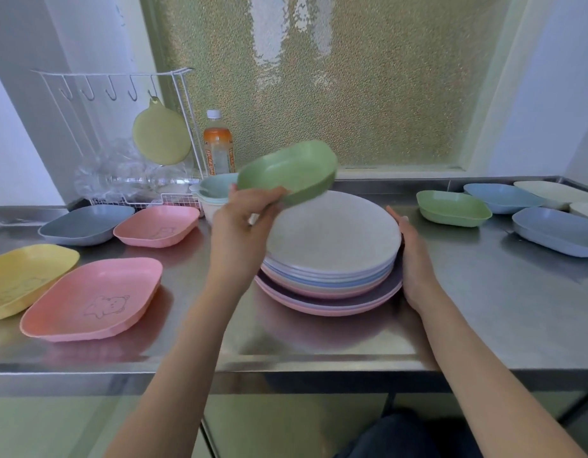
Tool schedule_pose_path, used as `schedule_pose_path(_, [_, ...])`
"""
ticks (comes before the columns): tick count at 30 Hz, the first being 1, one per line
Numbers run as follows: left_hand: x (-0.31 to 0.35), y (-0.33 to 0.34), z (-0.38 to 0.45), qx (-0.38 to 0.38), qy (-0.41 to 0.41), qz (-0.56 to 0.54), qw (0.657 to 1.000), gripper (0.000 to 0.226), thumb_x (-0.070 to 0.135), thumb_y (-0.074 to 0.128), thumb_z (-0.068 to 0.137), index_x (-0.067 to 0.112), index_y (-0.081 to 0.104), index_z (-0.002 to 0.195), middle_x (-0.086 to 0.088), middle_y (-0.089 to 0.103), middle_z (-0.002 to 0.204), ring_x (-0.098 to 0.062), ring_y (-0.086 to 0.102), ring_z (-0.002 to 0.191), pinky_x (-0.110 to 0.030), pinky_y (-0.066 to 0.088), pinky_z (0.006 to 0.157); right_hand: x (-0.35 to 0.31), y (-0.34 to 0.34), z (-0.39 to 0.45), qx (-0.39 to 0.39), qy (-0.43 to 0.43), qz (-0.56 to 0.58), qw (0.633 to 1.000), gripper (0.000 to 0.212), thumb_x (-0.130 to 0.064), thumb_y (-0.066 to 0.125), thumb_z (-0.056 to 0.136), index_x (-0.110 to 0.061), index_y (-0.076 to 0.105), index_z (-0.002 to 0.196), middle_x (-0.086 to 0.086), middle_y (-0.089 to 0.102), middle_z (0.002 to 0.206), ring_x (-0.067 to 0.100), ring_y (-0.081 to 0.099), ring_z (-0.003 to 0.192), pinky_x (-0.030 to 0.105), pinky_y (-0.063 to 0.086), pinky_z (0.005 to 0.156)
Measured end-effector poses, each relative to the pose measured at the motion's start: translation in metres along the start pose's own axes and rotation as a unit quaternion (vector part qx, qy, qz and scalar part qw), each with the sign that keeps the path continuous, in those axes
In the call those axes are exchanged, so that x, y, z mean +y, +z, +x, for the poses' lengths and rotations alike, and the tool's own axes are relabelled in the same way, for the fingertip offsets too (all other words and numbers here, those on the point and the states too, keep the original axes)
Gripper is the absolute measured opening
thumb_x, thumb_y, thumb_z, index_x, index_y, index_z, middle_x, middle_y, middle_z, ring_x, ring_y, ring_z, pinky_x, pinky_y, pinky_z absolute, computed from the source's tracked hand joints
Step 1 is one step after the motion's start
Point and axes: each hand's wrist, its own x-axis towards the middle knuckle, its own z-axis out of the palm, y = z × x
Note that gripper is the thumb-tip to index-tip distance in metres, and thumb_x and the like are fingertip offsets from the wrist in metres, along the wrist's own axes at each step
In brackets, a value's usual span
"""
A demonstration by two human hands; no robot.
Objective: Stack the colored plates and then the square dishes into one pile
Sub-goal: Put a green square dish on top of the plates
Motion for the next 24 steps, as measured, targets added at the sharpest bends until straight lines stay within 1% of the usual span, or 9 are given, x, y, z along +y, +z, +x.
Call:
schedule_pose_path(3, [0.001,0.014,-0.002,-0.114,0.031,0.012,0.993,0.021,0.015,0.064,0.080,0.017,0.073,0.098,0.015,0.067,0.091,0.015,0.059,0.086,-0.005,0.010,0.110,0.001,-0.001,0.001,0.007,0.002,0.001,1.000,0.043,-0.047,0.040,0.092,-0.026,0.062,0.122,-0.005,0.064,0.125,0.012,0.054,0.121,0.036,0.035,0.108])
schedule_pose_path(6, [0.002,0.018,-0.008,-0.207,0.013,0.038,0.977,0.020,0.007,0.066,0.084,0.016,0.075,0.100,0.002,0.073,0.093,-0.006,0.065,0.088,-0.018,0.017,0.115,0.002,-0.001,0.001,0.009,0.001,0.018,1.000,0.044,-0.046,0.038,0.093,-0.026,0.062,0.123,-0.003,0.064,0.125,0.014,0.055,0.121,0.036,0.036,0.108])
schedule_pose_path(8, [0.003,0.019,-0.011,-0.250,0.006,0.083,0.965,0.023,0.004,0.066,0.085,0.015,0.075,0.103,-0.001,0.075,0.097,-0.017,0.065,0.094,-0.016,0.023,0.110,0.003,-0.002,0.002,0.017,0.008,0.011,1.000,0.048,-0.051,0.039,0.089,-0.028,0.061,0.124,-0.004,0.063,0.127,0.013,0.054,0.121,0.041,0.034,0.110])
schedule_pose_path(11, [0.006,0.017,-0.010,-0.278,0.001,0.101,0.955,0.022,0.006,0.066,0.086,0.013,0.074,0.105,-0.001,0.074,0.104,-0.008,0.062,0.095,0.002,0.019,0.100,0.004,-0.003,0.002,0.010,0.012,0.006,1.000,0.049,-0.052,0.037,0.090,-0.028,0.061,0.124,-0.004,0.063,0.127,0.013,0.054,0.121,0.043,0.033,0.111])
schedule_pose_path(14, [0.009,0.015,-0.010,-0.292,-0.013,0.096,0.952,0.021,0.008,0.066,0.087,0.013,0.074,0.105,-0.001,0.074,0.104,-0.001,0.057,0.098,-0.005,0.030,0.097,0.005,-0.003,0.002,0.010,0.004,0.001,1.000,0.049,-0.053,0.038,0.090,-0.028,0.062,0.124,-0.004,0.063,0.127,0.012,0.055,0.121,0.043,0.033,0.111])
schedule_pose_path(17, [0.012,0.011,-0.013,-0.268,-0.034,0.065,0.961,0.019,0.019,0.067,0.087,0.018,0.075,0.104,0.006,0.071,0.101,0.004,0.058,0.095,-0.003,0.038,0.087,0.003,-0.003,0.002,0.017,0.000,-0.015,1.000,0.049,-0.052,0.041,0.088,-0.028,0.060,0.126,-0.005,0.060,0.131,0.011,0.052,0.124,0.043,0.032,0.112])
schedule_pose_path(21, [-0.002,-0.017,-0.016,-0.088,-0.075,0.039,0.993,0.021,0.028,0.056,0.087,0.026,0.072,0.101,0.014,0.069,0.102,-0.002,0.061,0.101,-0.014,0.044,0.089,0.000,-0.002,-0.003,0.001,-0.006,-0.002,1.000,0.037,-0.036,0.035,0.097,-0.030,0.068,0.111,-0.006,0.068,0.118,0.010,0.059,0.114,0.031,0.042,0.099])
schedule_pose_path(23, [-0.022,-0.041,-0.022,-0.006,-0.099,0.166,0.981,0.020,0.020,0.055,0.089,0.019,0.072,0.100,0.006,0.071,0.100,-0.019,0.064,0.098,-0.027,0.047,0.083,0.001,-0.001,-0.003,-0.010,-0.010,0.015,1.000,0.040,-0.029,0.032,0.100,-0.033,0.071,0.101,-0.008,0.071,0.109,0.010,0.062,0.108,0.029,0.044,0.093])
schedule_pose_path(24, [-0.033,-0.054,-0.025,0.009,-0.118,0.264,0.957,0.021,0.017,0.056,0.088,0.015,0.070,0.103,-0.003,0.071,0.102,-0.030,0.062,0.097,-0.034,0.048,0.082,0.001,-0.001,-0.003,-0.010,-0.012,0.021,1.000,0.041,-0.028,0.032,0.100,-0.034,0.072,0.099,-0.009,0.072,0.106,0.010,0.062,0.107,0.029,0.044,0.092])
